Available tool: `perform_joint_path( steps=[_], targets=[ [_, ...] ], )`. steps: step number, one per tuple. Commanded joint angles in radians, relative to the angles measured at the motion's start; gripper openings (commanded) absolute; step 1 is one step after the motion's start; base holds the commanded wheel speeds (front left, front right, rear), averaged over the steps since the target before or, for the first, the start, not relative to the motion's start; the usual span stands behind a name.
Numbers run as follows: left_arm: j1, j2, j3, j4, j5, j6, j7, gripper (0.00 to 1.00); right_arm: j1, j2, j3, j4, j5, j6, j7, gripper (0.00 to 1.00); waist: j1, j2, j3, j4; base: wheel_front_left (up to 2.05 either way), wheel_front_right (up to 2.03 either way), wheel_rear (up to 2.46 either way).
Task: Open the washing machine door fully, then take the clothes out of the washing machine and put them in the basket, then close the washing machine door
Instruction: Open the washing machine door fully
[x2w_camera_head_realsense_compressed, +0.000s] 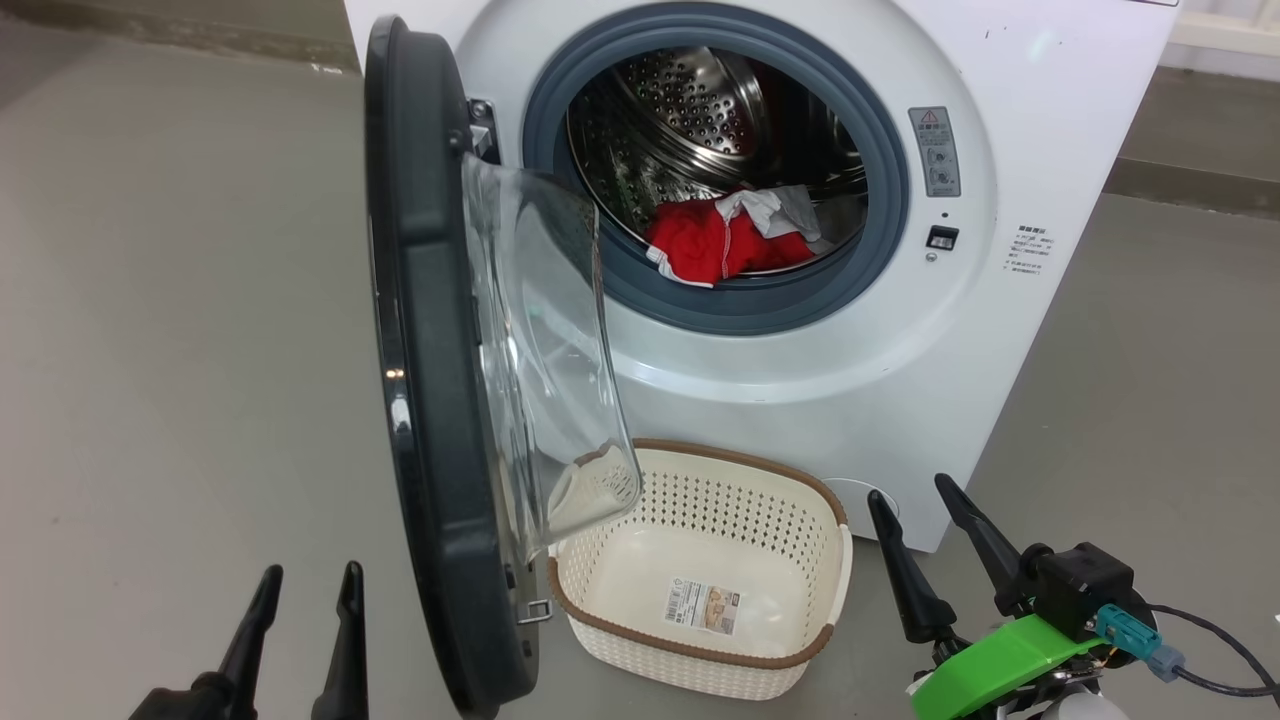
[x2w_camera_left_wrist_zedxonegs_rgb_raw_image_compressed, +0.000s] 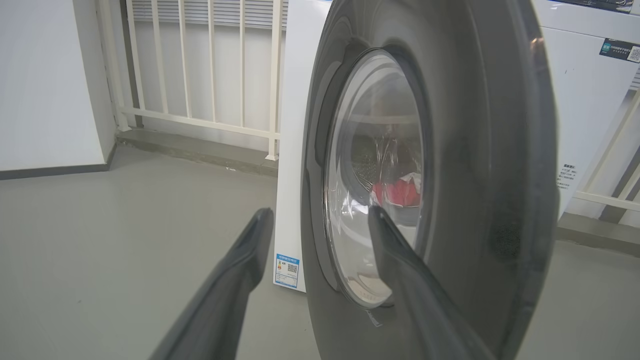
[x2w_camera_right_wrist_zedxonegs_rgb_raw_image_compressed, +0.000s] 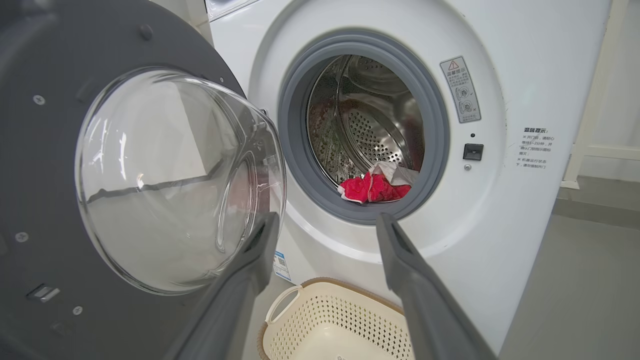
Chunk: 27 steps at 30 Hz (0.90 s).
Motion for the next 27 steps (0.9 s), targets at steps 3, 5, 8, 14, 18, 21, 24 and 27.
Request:
perform_joint_path(
  steps=[3, 5, 8, 14, 18, 21, 24, 27],
  targets=[
    [-0.014, 0.011, 0.037, -0.032, 0.018, 0.002, -0.008, 1.00, -0.026, 0.001, 0.024, -0.023, -0.015, 0.007, -0.006, 1.00, 0.0000, 0.0000, 0.001, -0.001, 0.00, 0.00, 0.00],
    [-0.014, 0.010, 0.039, -0.032, 0.021, 0.002, -0.008, 1.00, -0.025, 0.001, 0.023, -0.022, -0.017, 0.007, -0.006, 1.00, 0.0000, 0.0000, 0.000, -0.001, 0.00, 0.00, 0.00],
    [-0.011, 0.009, 0.041, -0.033, 0.025, 0.003, -0.008, 1.00, -0.023, 0.001, 0.022, -0.019, -0.016, 0.007, -0.006, 1.00, 0.0000, 0.0000, 0.000, -0.001, 0.00, 0.00, 0.00],
    [-0.009, 0.006, 0.046, -0.027, 0.029, 0.008, -0.008, 0.28, -0.025, 0.001, 0.028, -0.015, -0.013, 0.007, -0.006, 1.00, 0.0000, 0.0000, -0.001, -0.003, 0.00, 0.00, 0.00],
    [-0.020, 0.005, 0.048, -0.040, 0.043, 0.034, -0.008, 0.00, -0.027, 0.001, 0.028, -0.013, -0.012, 0.007, -0.006, 1.00, 0.0000, 0.0000, -0.002, -0.006, 0.00, 0.00, 0.00],
    [-0.039, 0.003, 0.050, -0.081, 0.040, 0.055, -0.008, 0.00, -0.026, 0.001, 0.023, -0.012, -0.009, 0.007, -0.006, 1.00, 0.0000, 0.0000, -0.003, -0.005, 0.00, 0.00, 0.00],
    [-0.074, 0.001, 0.048, -0.135, 0.033, 0.074, 0.000, 0.00, -0.028, 0.001, 0.019, -0.008, -0.007, 0.007, -0.006, 1.00, 0.0000, 0.0000, -0.004, -0.004, 0.00, 0.00, 0.00],
    [-0.116, 0.001, 0.041, -0.215, 0.034, 0.090, 0.019, 0.00, -0.031, 0.001, 0.018, -0.003, -0.009, 0.007, -0.006, 1.00, 0.0000, 0.0000, -0.005, -0.005, 0.00, 0.00, 0.00]
  ],
)
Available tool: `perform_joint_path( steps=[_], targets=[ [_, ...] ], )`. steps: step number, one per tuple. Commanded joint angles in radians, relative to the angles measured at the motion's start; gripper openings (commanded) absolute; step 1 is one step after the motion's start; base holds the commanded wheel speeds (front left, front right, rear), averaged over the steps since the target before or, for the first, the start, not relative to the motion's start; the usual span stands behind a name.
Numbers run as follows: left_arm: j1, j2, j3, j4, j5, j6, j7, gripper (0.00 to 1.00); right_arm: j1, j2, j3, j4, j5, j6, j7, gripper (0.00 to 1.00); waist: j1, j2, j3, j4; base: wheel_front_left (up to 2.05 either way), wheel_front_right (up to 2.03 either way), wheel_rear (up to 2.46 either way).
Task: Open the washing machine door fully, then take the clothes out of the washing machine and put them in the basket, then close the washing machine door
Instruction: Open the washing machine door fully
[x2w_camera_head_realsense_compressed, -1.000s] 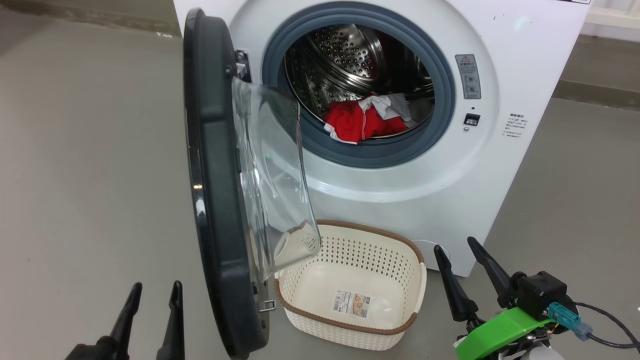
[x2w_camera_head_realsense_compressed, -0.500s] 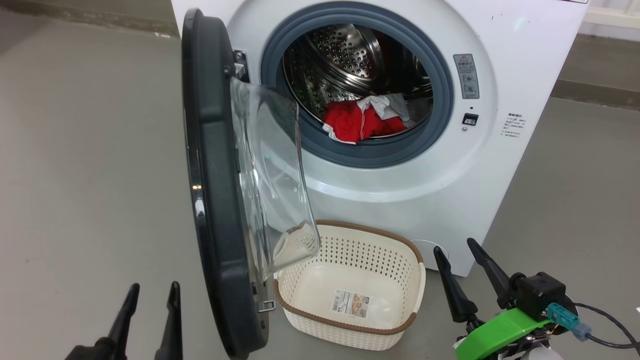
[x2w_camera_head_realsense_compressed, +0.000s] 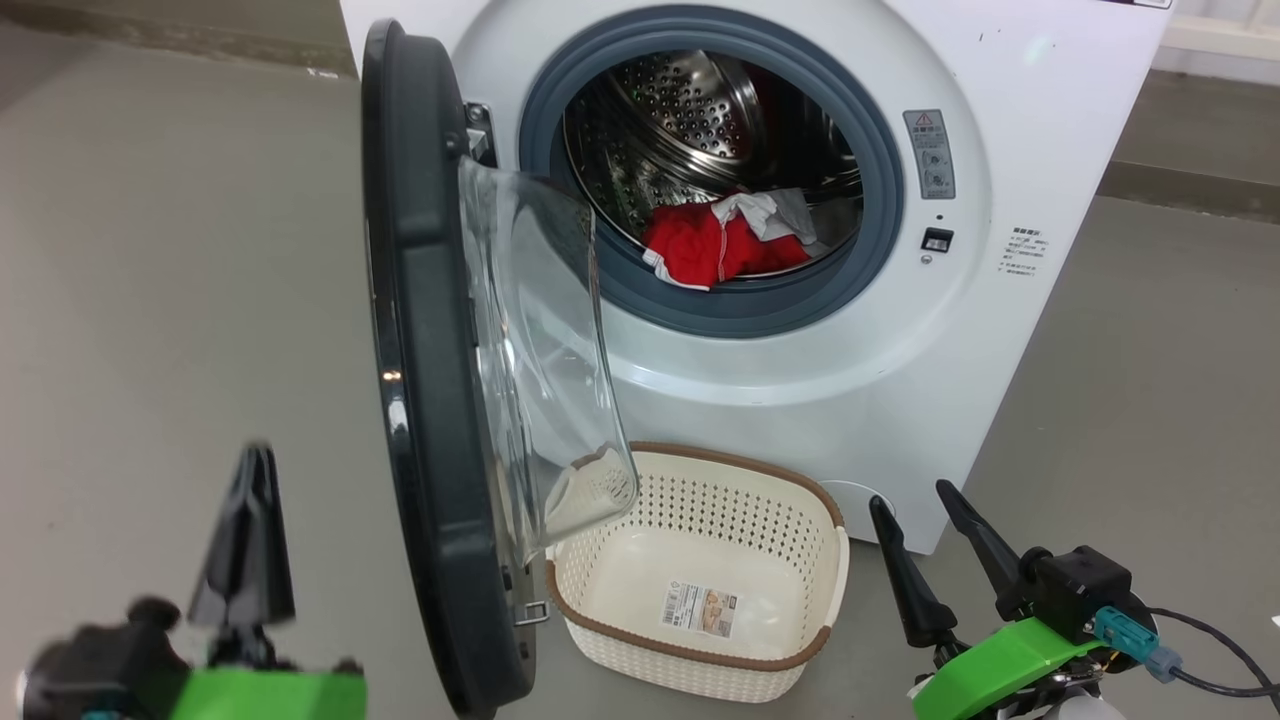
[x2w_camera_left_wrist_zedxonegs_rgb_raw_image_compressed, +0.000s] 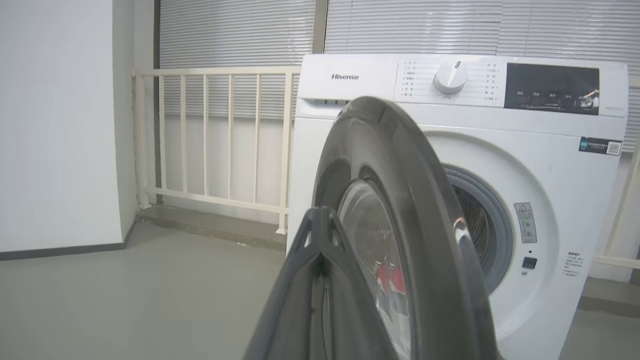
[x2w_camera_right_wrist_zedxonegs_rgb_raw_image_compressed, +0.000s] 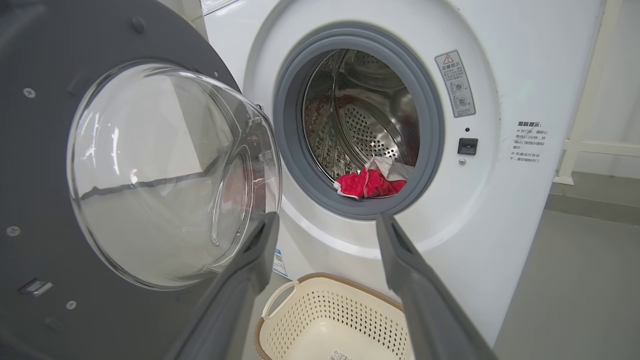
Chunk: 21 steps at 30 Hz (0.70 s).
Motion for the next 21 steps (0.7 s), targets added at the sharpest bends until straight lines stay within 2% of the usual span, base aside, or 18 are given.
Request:
perform_joint_path(
  steps=[1, 7, 11, 16, 21],
  targets=[
    [-0.062, 0.008, 0.025, -0.062, 0.000, 0.010, 0.009, 0.00, -0.031, 0.001, 0.020, -0.020, -0.007, 0.007, -0.006, 1.00, 0.0000, 0.0000, -0.001, -0.001, 0.00, 0.00, 0.00],
    [-0.138, 0.006, -0.007, -0.222, -0.023, 0.024, 0.048, 0.00, -0.036, 0.001, 0.023, -0.017, -0.006, 0.007, -0.006, 1.00, 0.0000, 0.0000, 0.004, -0.011, 0.00, 0.00, 0.00],
    [-0.177, 0.005, -0.070, -0.286, -0.032, 0.017, 0.076, 0.00, -0.037, 0.001, 0.022, -0.015, -0.004, 0.007, -0.006, 1.00, 0.0000, 0.0000, 0.008, -0.018, 0.00, 0.00, 0.00],
    [-0.180, 0.003, -0.186, -0.301, -0.053, 0.009, 0.129, 0.00, -0.037, 0.001, 0.026, -0.013, -0.004, 0.007, -0.006, 1.00, 0.0000, 0.0000, 0.013, -0.026, 0.00, 0.00, 0.00],
    [-0.138, 0.002, -0.290, -0.239, -0.088, 0.008, 0.179, 0.00, -0.039, 0.001, 0.024, -0.014, -0.005, 0.007, -0.006, 1.00, 0.0000, 0.0000, 0.020, -0.031, 0.00, 0.00, 0.00]
  ],
)
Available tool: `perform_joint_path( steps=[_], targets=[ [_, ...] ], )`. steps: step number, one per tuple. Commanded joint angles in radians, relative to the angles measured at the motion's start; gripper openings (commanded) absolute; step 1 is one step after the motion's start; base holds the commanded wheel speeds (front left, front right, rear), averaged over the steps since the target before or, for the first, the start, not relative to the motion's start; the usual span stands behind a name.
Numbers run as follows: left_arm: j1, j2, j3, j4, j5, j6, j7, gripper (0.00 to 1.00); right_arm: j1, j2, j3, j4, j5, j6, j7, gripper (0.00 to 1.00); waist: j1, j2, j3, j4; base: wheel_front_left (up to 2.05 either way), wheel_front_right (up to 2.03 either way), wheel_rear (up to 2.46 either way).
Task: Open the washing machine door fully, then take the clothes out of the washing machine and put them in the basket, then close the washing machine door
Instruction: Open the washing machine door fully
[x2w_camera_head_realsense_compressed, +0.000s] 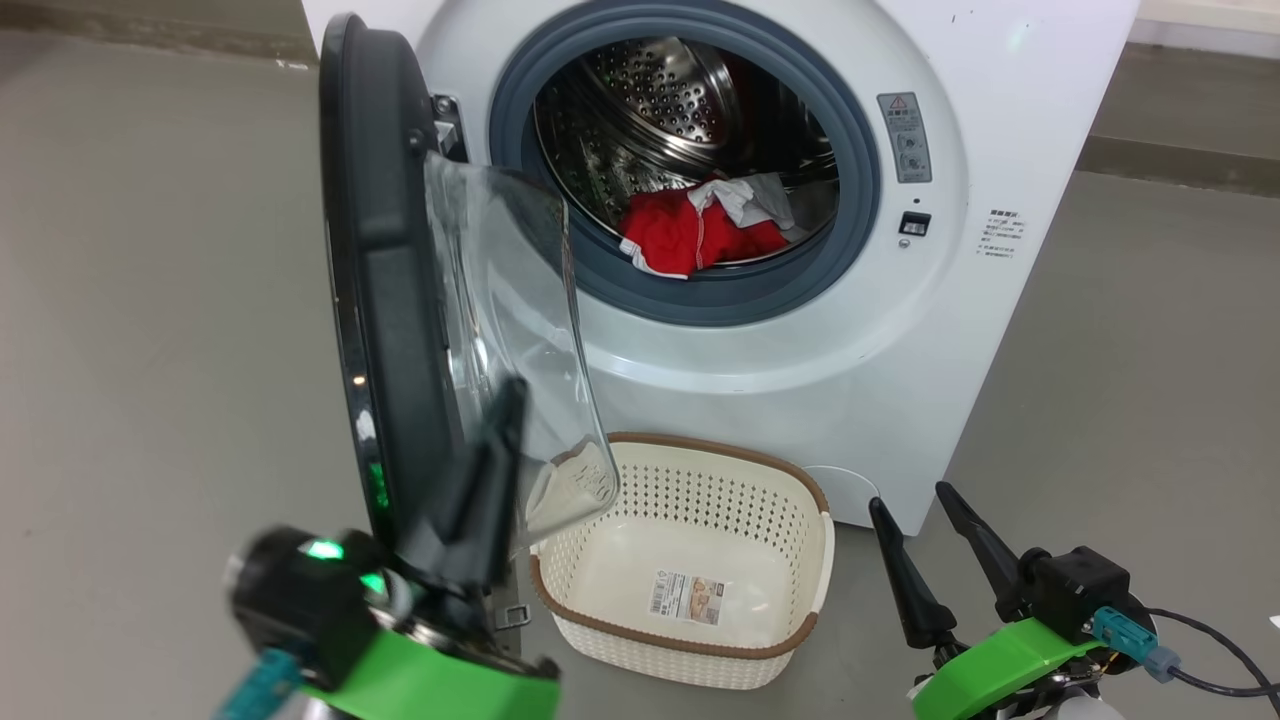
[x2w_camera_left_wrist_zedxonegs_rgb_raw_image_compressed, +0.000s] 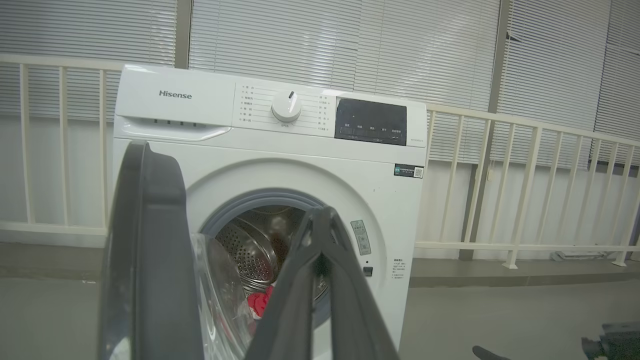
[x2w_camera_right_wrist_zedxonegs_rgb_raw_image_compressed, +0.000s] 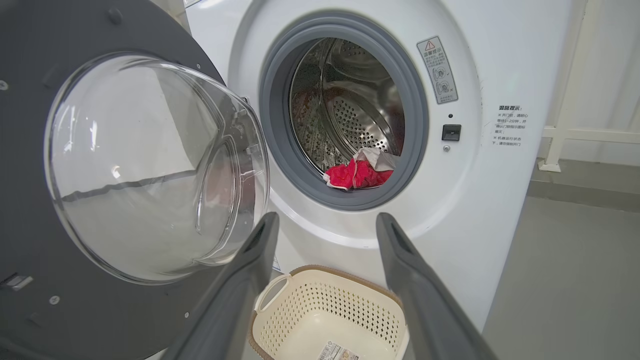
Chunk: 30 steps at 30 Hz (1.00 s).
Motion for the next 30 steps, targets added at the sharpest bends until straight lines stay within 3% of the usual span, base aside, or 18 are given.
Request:
perform_joint_path(
  steps=[1, 10, 30],
  targets=[
    [0.003, 0.004, 0.006, -0.004, -0.016, -0.002, 0.008, 0.00, -0.038, 0.000, 0.021, -0.022, -0.005, 0.007, -0.006, 1.00, 0.0000, 0.0000, 0.003, 0.001, 0.00, 0.00, 0.00],
    [0.050, 0.003, -0.075, 0.136, -0.077, 0.036, 0.052, 0.00, -0.038, 0.000, 0.021, -0.017, -0.002, 0.007, -0.006, 1.00, 0.0000, 0.0000, 0.007, 0.013, 0.00, 0.00, 0.00],
    [0.043, 0.066, 0.037, 0.279, -0.123, 0.091, 0.056, 0.00, -0.024, 0.000, 0.024, -0.022, 0.016, 0.007, -0.006, 1.00, 0.0000, 0.0000, 0.009, 0.057, 0.00, 0.00, 0.00]
  ],
)
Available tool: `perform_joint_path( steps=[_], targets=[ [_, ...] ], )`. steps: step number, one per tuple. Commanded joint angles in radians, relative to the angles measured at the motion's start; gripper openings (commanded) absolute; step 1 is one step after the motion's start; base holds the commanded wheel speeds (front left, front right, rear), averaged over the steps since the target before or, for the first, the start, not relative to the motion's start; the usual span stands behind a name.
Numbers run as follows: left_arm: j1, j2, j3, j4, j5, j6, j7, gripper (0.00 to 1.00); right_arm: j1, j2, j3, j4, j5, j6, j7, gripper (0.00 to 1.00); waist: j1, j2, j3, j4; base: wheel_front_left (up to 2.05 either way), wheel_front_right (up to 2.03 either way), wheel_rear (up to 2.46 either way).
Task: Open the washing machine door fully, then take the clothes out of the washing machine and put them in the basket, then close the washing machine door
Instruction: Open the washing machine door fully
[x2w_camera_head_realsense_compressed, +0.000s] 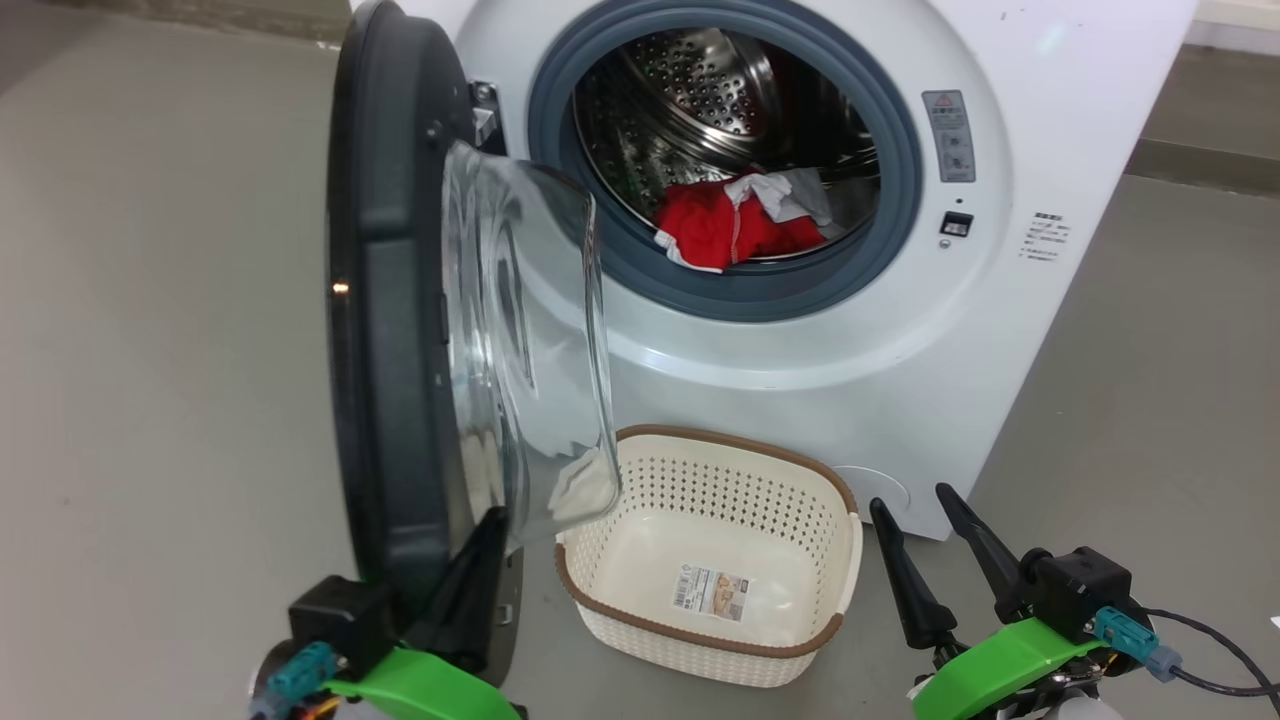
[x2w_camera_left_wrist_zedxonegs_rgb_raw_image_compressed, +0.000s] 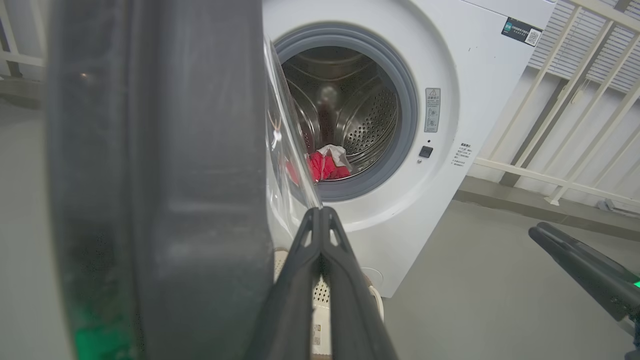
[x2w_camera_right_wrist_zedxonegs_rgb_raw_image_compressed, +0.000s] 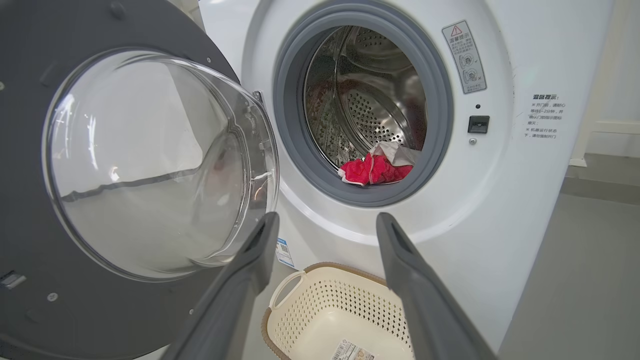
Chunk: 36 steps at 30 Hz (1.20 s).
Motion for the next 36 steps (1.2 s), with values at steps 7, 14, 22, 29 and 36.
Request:
perform_joint_path(
  steps=[7, 14, 22, 29, 36],
  targets=[
    [-0.018, 0.050, 0.119, 0.000, -0.031, 0.053, -0.009, 0.00, -0.025, 0.000, 0.024, -0.029, -0.012, 0.007, -0.006, 1.00, 0.0000, 0.0000, 0.014, 0.031, 0.00, 0.00, 0.00],
    [-0.007, 0.080, 0.199, -0.002, -0.052, 0.096, -0.026, 0.00, -0.035, 0.000, 0.026, -0.023, -0.034, 0.007, -0.006, 1.00, 0.0000, 0.0000, 0.037, 0.050, 0.00, 0.00, 0.00],
    [-0.019, 0.101, 0.279, 0.022, -0.095, 0.117, -0.051, 0.00, -0.048, 0.000, 0.044, -0.016, -0.047, 0.007, -0.006, 1.00, 0.0000, 0.0000, 0.058, 0.055, 0.00, 0.00, 0.00],
    [-0.051, 0.141, 0.351, 0.096, -0.132, 0.110, -0.090, 0.00, -0.055, 0.000, 0.050, -0.010, -0.066, 0.007, -0.006, 1.00, 0.0000, 0.0000, 0.074, 0.047, 0.00, 0.00, 0.00],
    [-0.096, 0.184, 0.419, 0.182, -0.169, 0.100, -0.124, 0.00, -0.065, 0.000, 0.042, -0.005, -0.090, 0.007, -0.006, 1.00, 0.0000, 0.0000, 0.098, 0.033, 0.00, 0.00, 0.00]
  ],
)
